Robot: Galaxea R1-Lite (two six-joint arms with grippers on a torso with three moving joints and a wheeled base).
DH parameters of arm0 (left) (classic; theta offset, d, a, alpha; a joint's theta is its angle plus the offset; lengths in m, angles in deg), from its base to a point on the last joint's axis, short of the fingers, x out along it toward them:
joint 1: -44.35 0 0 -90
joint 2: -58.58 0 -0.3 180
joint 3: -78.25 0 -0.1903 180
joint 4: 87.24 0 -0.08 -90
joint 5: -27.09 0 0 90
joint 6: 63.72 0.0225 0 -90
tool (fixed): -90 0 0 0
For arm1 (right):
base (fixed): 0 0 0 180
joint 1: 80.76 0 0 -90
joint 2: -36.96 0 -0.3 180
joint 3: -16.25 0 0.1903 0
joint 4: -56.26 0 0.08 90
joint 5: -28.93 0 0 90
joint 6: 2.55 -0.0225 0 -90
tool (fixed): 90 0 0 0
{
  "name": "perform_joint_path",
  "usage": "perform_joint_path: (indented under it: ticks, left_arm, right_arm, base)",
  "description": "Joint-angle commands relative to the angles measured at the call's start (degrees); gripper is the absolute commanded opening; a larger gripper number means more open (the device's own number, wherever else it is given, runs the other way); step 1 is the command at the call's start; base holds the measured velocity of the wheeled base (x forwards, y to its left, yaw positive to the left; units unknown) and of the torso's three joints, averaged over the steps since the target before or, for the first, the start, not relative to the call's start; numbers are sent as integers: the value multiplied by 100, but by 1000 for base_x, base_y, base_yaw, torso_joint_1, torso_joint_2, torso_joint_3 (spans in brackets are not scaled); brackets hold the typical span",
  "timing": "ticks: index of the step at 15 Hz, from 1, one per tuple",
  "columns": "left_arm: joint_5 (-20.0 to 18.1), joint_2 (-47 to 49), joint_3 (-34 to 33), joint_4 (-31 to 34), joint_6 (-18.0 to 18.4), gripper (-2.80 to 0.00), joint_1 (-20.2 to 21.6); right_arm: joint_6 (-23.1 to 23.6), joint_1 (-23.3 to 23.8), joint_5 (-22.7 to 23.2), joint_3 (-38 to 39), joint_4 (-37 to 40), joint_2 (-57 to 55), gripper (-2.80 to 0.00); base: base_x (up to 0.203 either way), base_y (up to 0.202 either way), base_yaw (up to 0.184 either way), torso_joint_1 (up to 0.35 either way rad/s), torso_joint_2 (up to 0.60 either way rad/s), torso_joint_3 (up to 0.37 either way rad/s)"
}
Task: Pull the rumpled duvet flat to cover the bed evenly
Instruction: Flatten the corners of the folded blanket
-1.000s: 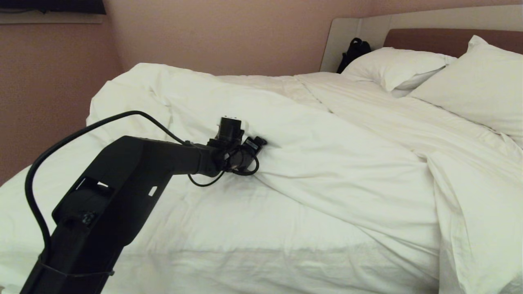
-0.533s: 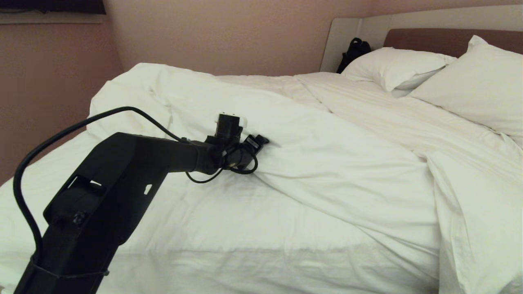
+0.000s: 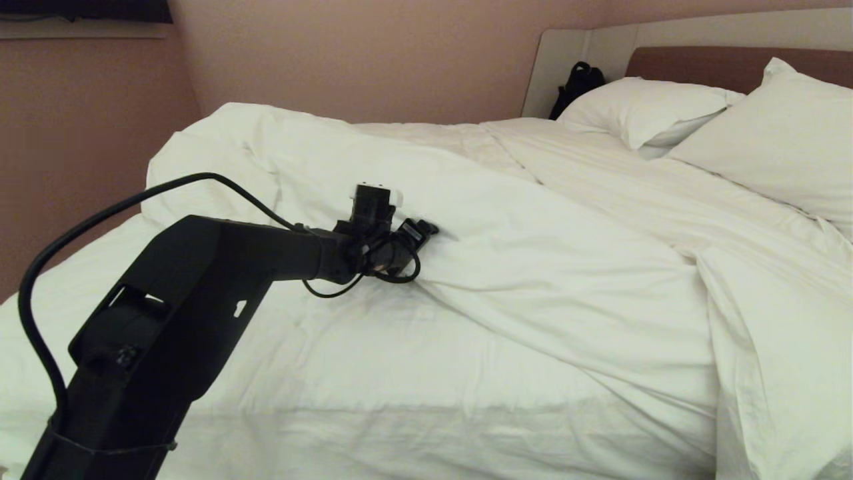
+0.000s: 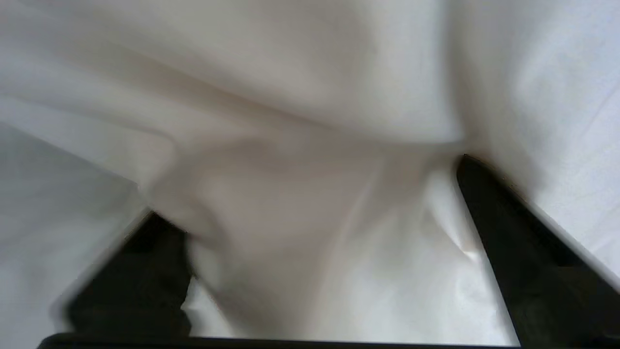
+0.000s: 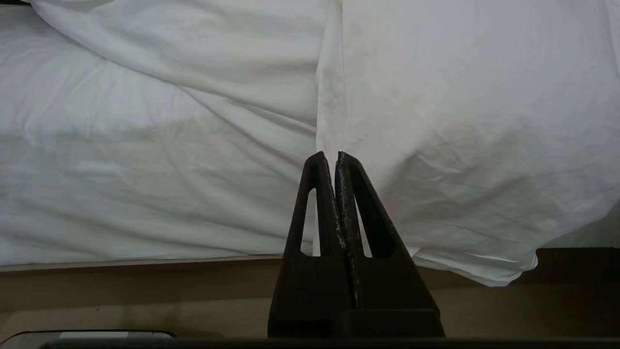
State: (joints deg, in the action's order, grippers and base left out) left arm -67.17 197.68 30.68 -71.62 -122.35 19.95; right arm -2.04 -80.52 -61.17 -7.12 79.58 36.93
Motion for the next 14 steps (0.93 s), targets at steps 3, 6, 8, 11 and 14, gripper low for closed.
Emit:
perform_joint_path:
  ticks: [3, 6, 8, 11, 14]
  left_arm:
    - [0, 21, 13, -78, -53, -280, -3]
    - [4, 12, 14, -71, -77, -280, 5]
    - [5, -41, -8, -18, -95, -280, 5]
    - [31, -164, -108, 15, -88, -280, 10]
    - [31, -628, -712, 9, -36, -280, 5]
  right_arm:
    - [2, -7, 1, 0, -4, 2, -280]
    - [2, -6, 1, 0, -4, 2, -280]
    - [2, 2, 1, 0, -4, 2, -280]
    - [2, 2, 1, 0, -4, 2, -280]
    - [2, -6, 1, 0, -4, 2, -280]
  base:
    - [0, 0, 0, 0, 0, 0]
    - [0, 0, 0, 0, 0, 0]
    - [0, 0, 0, 0, 0, 0]
    - [0, 0, 0, 0, 0, 0]
    - [0, 0, 0, 0, 0, 0]
